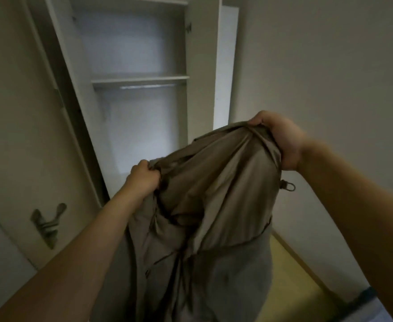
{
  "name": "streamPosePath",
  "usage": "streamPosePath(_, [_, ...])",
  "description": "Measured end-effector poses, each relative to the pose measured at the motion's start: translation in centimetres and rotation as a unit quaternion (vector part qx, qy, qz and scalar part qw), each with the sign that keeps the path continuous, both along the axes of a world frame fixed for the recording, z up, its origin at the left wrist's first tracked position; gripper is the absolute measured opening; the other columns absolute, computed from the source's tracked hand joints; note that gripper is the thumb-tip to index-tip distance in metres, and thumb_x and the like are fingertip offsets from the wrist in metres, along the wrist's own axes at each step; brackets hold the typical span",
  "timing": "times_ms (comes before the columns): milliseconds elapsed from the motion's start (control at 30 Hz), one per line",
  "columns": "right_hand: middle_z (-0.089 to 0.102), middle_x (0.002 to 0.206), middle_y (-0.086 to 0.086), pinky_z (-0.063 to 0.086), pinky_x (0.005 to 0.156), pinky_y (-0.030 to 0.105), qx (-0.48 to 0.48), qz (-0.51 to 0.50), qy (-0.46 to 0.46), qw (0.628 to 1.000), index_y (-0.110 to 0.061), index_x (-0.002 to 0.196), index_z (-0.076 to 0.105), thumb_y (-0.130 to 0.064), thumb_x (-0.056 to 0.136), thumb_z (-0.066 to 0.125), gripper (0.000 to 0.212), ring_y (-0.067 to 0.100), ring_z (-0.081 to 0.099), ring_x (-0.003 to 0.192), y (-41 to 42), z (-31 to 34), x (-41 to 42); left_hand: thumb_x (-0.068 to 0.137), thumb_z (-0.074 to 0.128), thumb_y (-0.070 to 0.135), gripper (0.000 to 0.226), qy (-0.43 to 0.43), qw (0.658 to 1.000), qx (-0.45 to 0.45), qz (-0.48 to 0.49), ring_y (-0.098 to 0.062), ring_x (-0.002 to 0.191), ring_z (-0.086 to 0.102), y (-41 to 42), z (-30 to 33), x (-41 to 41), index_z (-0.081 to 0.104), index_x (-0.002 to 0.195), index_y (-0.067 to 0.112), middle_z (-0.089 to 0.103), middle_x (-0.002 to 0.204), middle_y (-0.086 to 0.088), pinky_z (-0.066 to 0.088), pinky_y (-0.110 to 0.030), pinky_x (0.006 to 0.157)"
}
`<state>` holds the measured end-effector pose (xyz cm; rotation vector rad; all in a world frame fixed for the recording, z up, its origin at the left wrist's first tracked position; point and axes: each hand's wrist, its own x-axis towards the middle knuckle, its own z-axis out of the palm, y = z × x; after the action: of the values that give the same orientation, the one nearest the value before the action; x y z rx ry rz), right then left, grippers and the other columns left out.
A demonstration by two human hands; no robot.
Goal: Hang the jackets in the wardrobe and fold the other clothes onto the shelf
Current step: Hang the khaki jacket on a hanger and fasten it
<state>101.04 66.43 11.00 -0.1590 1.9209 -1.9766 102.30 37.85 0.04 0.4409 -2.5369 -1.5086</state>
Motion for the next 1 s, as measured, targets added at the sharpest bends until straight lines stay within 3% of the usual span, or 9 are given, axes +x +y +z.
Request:
streamPosePath(100, [0.065, 0.071, 0.009, 0.054, 0.062, 0.025, -0.077, 0.049, -0.032, 0.995, -0.007, 0.068, 0.067, -0.037, 0.082, 0.047, 0.039, 0.022, 0.063, 0.061, -4.4, 0.3, -4.6, 0.076, 0.070, 0.029, 0.062, 0.039, 0.987, 0.034, -0.153, -0.014, 0.116, 0.050, -0.9, 1.3, -2.6, 0.037, 0.128, 0.039, 0.042, 0.132, 0.012, 0.048, -0.022, 0.079])
streamPosePath(200, [0.056, 0.073, 0.010, 0.050, 0.063, 0.026, -0.068, 0.106, -0.055, 0.990, -0.006, 0.075, 0.057, -0.040, 0.078, 0.043, 0.037, 0.024, 0.056, 0.063, -8.1, 0.2, -9.2, 0.060, 0.080, 0.056, 0.090, -0.013, 0.950, 0.079, -0.300, -0.001, 0.117, 0.048, -0.4, 0.7, -5.5, 0.030, 0.135, 0.049, 0.042, 0.131, 0.022, 0.046, -0.023, 0.092])
streamPosePath(300, [0.050, 0.072, 0.008, 0.047, 0.063, 0.027, -0.059, 0.159, -0.067, 0.983, -0.008, 0.076, 0.053, -0.038, 0.070, 0.040, 0.033, 0.022, 0.052, 0.062, -10.6, -0.1, -14.1, 0.080, 0.068, 0.049, 0.037, 0.018, 0.968, 0.006, -0.249, -0.002, 0.088, 0.060, -0.9, -0.7, -10.4, 0.058, 0.107, 0.027, 0.062, 0.102, 0.013, 0.048, -0.018, 0.070])
streamPosePath(367, [0.056, 0.073, 0.009, 0.051, 0.064, 0.027, -0.057, 0.181, -0.073, 0.979, -0.006, 0.077, 0.059, -0.039, 0.071, 0.040, 0.038, 0.022, 0.058, 0.063, -11.4, -0.4, -17.8, 0.090, 0.064, 0.027, 0.007, 0.044, 0.975, 0.072, -0.207, -0.007, 0.071, 0.064, -2.5, -1.3, -14.0, 0.064, 0.089, 0.020, 0.066, 0.080, 0.006, 0.048, -0.017, 0.059])
streamPosePath(433, [0.063, 0.079, 0.010, 0.052, 0.069, 0.028, -0.003, 0.191, -0.057, 0.980, -0.004, 0.088, 0.065, -0.043, 0.079, 0.039, 0.048, 0.023, 0.062, 0.069, -11.6, -0.3, -21.7, 0.089, 0.068, 0.021, 0.007, 0.069, 0.971, 0.148, -0.177, -0.010, 0.069, 0.066, -4.9, -1.0, -17.5, 0.067, 0.089, 0.014, 0.070, 0.076, 0.002, 0.049, -0.018, 0.058])
streamPosePath(567, [0.070, 0.092, 0.014, 0.053, 0.073, 0.030, 0.152, 0.160, -0.010, 0.975, 0.000, 0.110, 0.063, -0.054, 0.090, 0.036, 0.064, 0.023, 0.067, 0.080, -12.9, 1.0, -29.6, 0.085, 0.072, 0.027, 0.021, 0.132, 0.972, 0.169, -0.095, -0.009, 0.060, 0.059, -8.5, 1.7, -24.9, 0.060, 0.073, 0.014, 0.061, 0.064, 0.002, 0.041, -0.019, 0.052])
streamPosePath(767, [0.071, 0.107, 0.015, 0.054, 0.081, 0.037, 0.180, 0.150, 0.006, 0.972, -0.004, 0.113, 0.065, -0.065, 0.082, 0.051, 0.069, 0.031, 0.070, 0.096, -17.0, 1.8, -39.9, 0.079, 0.073, 0.023, 0.026, 0.145, 0.923, 0.322, -0.150, -0.014, 0.061, 0.059, -12.6, 3.3, -32.9, 0.056, 0.059, 0.023, 0.060, 0.067, -0.001, 0.046, -0.022, 0.050])
streamPosePath(900, [0.074, 0.098, 0.010, 0.053, 0.084, 0.036, 0.236, 0.138, 0.071, 0.959, -0.007, 0.106, 0.067, -0.070, 0.075, 0.058, 0.070, 0.028, 0.071, 0.092, -19.5, 1.6, -45.8, 0.080, 0.074, 0.027, 0.026, 0.147, 0.980, 0.085, -0.104, -0.019, 0.056, 0.059, -16.3, 3.8, -39.7, 0.055, 0.063, 0.027, 0.062, 0.065, -0.004, 0.042, -0.024, 0.049])
streamPosePath(1000, [0.067, 0.088, 0.013, 0.046, 0.077, 0.033, 0.225, 0.118, 0.159, 0.954, -0.006, 0.087, 0.063, -0.068, 0.067, 0.066, 0.065, 0.029, 0.062, 0.080, -21.4, 3.1, -50.1, 0.085, 0.068, 0.016, 0.025, 0.106, 0.987, -0.101, -0.065, -0.013, 0.059, 0.050, -19.1, 2.2, -45.7, 0.050, 0.068, 0.018, 0.054, 0.066, -0.001, 0.037, -0.025, 0.053])
